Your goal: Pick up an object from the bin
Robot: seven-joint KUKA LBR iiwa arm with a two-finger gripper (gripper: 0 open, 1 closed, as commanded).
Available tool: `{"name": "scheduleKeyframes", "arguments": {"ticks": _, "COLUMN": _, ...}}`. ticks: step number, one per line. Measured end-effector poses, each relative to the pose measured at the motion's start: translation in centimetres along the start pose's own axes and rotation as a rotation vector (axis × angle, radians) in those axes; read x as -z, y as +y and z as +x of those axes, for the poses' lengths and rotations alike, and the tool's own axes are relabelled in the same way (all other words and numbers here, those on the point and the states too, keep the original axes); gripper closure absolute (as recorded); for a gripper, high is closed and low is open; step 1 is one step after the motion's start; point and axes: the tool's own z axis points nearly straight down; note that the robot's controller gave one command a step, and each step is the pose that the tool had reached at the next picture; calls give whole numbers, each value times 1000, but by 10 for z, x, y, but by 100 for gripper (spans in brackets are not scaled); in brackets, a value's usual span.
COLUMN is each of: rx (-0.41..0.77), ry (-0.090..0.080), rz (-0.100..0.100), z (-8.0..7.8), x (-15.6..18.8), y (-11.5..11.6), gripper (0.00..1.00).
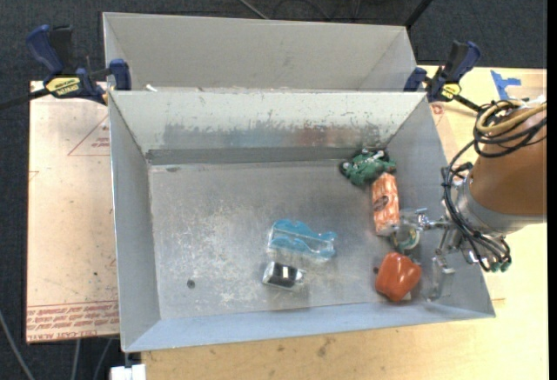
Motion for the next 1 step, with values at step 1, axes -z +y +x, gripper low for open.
{"name": "scheduleKeyframes", "arguments": {"ticks": 1, "rx": 49, "ry": -6, "rz": 0, "z": -9, "x": -68, "y": -1, "gripper": 0}}
